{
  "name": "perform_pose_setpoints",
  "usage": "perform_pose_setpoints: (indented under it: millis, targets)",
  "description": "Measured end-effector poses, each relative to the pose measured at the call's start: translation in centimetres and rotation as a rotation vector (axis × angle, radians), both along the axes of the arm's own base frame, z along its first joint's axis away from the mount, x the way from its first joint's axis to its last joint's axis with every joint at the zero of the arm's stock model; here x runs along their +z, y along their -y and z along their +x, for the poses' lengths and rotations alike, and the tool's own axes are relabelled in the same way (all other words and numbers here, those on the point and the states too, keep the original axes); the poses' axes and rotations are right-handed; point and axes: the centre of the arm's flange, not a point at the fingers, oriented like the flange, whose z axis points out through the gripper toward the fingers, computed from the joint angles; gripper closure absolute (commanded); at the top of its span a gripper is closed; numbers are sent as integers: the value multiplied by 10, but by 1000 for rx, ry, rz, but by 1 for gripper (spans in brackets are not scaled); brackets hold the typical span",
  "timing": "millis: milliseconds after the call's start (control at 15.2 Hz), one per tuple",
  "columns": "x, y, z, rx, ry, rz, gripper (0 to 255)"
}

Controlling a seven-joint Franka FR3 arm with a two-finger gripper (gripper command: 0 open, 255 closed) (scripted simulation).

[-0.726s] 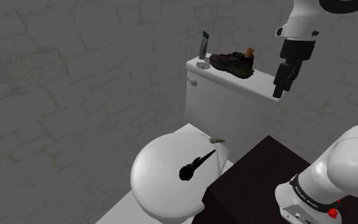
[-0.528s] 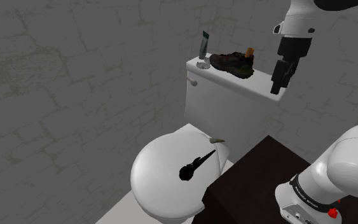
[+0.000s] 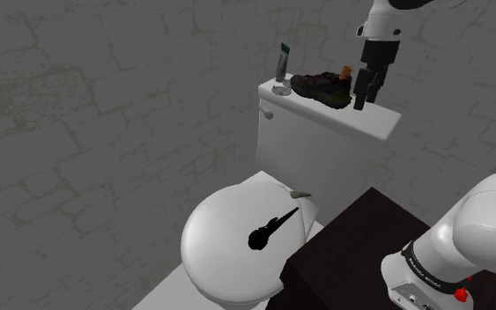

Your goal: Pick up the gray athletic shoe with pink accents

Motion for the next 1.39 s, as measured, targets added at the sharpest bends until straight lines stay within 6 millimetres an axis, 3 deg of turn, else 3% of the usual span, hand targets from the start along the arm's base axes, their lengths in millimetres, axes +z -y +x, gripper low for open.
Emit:
perform_pose_setpoints:
  millis: [1188,1386]
  targets:
    - [12,105,202,83,48,-44,0]
    - [11,112,224,92,52,-49,0]
